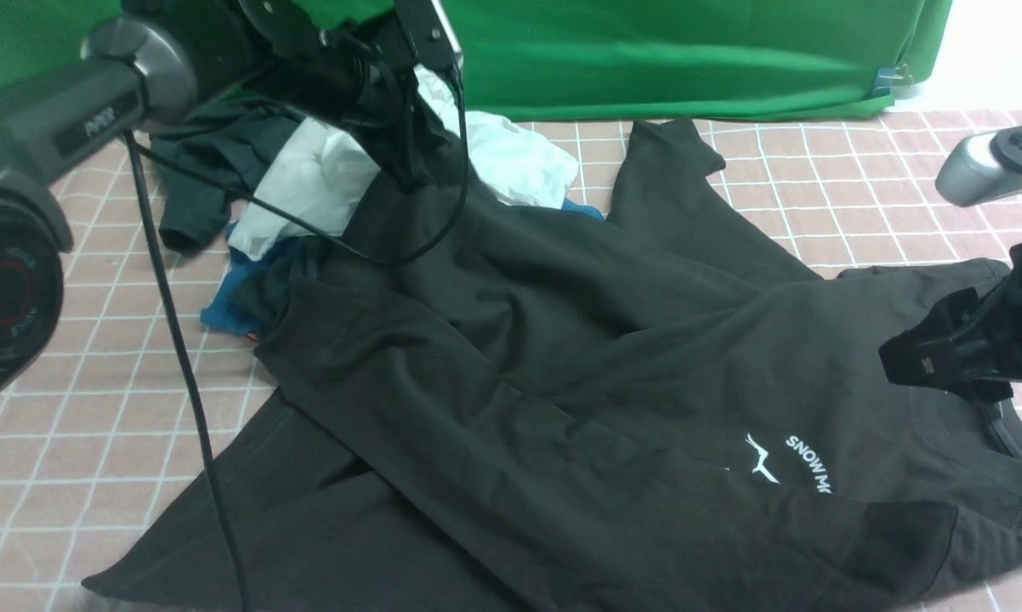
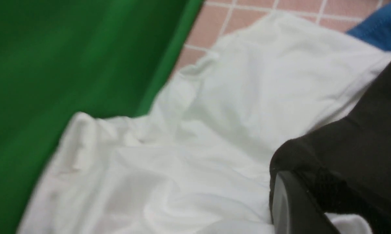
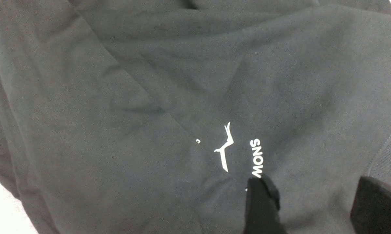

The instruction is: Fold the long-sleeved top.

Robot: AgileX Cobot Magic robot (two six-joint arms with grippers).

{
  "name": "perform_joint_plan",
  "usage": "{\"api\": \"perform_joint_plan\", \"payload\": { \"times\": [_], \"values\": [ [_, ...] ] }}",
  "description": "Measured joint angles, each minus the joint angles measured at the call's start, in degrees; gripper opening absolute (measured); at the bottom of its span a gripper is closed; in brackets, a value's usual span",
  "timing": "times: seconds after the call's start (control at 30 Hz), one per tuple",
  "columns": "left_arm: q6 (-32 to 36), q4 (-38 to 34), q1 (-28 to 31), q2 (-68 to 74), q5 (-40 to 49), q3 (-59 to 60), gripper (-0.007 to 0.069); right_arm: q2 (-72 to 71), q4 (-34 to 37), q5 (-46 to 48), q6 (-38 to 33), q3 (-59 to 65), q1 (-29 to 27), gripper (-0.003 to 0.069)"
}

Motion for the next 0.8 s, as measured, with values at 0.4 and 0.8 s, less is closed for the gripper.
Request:
{"api": "perform_joint_plan", "payload": {
  "times": [0.4, 0.8],
  "values": [
    [0.12, -1.96, 0.11, 1.3, -0.98, 0.0, 0.0246, 0.0, 0.04, -0.02, 0.0, 0.0, 0.0, 0.0407],
    [0.07, 1.93, 0.51, -0.94, -7.33, 0.0, 0.0645, 0.0, 0.04, -0.02, 0.0, 0.0, 0.0, 0.0407]
  ]
}}
